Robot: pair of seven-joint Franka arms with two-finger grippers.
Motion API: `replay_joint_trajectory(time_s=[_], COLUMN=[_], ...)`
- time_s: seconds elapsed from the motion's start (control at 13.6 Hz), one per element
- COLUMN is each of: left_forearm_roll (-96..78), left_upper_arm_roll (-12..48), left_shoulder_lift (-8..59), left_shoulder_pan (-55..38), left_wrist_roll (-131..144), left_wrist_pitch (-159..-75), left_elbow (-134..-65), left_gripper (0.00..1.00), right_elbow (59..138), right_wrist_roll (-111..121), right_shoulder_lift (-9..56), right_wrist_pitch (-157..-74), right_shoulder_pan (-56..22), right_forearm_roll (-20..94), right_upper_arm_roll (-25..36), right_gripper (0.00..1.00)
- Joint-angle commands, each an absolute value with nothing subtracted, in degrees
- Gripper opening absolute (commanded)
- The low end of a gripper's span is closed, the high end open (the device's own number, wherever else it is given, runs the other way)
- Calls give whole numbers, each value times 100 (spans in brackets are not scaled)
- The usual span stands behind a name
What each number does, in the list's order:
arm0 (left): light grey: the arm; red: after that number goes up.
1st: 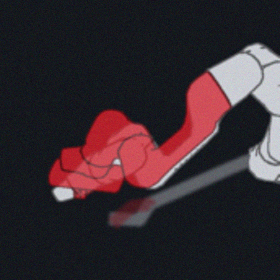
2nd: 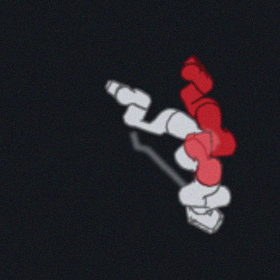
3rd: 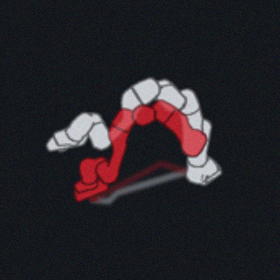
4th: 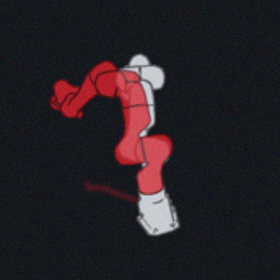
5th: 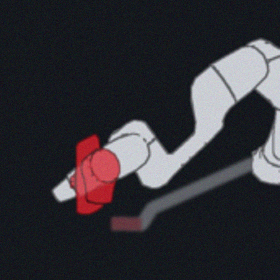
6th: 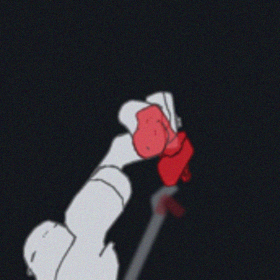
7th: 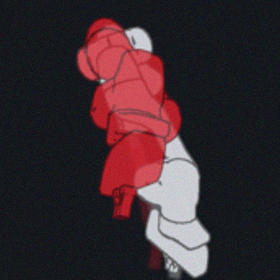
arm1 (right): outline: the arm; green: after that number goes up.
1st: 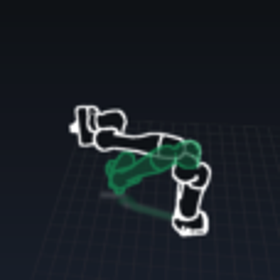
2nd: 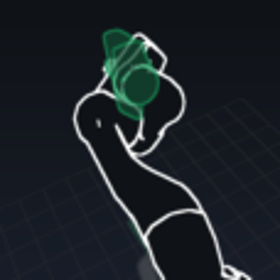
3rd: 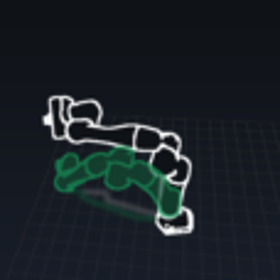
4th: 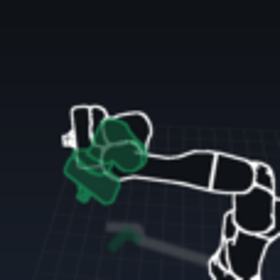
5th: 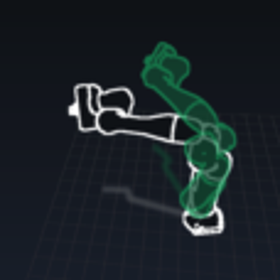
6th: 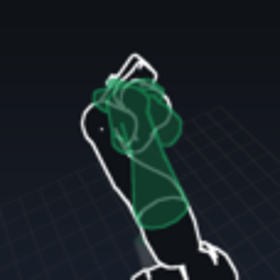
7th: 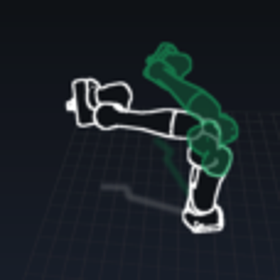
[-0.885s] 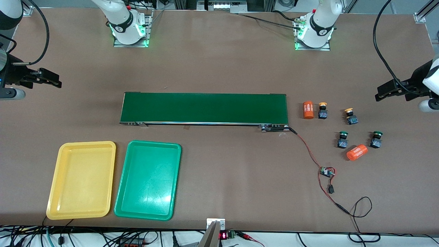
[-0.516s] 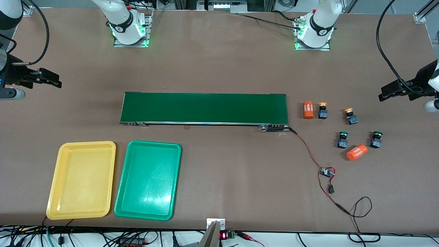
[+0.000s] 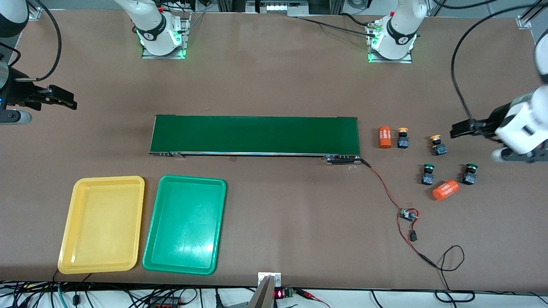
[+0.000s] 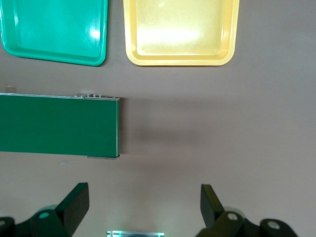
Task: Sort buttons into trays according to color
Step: 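Reach and grasp the yellow-cap button beside the orange battery with the left gripper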
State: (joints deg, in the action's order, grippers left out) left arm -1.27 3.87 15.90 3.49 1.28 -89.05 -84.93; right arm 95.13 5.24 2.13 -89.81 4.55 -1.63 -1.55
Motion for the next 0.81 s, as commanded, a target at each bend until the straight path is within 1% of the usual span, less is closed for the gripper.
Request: replay_joint_trajectory(time_s=[0.0, 0.15, 0.44, 0.74], left_forearm_roll=[-237, -228, -185, -150], left_upper_arm_roll=[413, 413, 492, 492], left_shoulder_lift=[2029, 2013, 1899, 1837], left_shoulder_pan=[369, 369, 378, 387], left_wrist_roll=[70, 70, -140, -149], left_wrist_pitch=[-9418, -9981, -11168, -11819], left_elbow=[-8716, -9287, -10763, -11784], left_gripper=[100, 100, 100, 100], right_elbow=[9475, 9475, 9466, 9448], right_wrist_roll=[536, 536, 439, 501], right_shoulder_lift=[220, 228, 220, 237], right_wrist_pitch=[-8956, -8956, -8947, -8956], right_shoulder_pan=[475, 483, 474, 474], right_forearm_roll=[-176, -176, -255, -264], right_upper_arm_roll=[-158, -158, -158, -158], right_gripper=[100, 100, 100, 100])
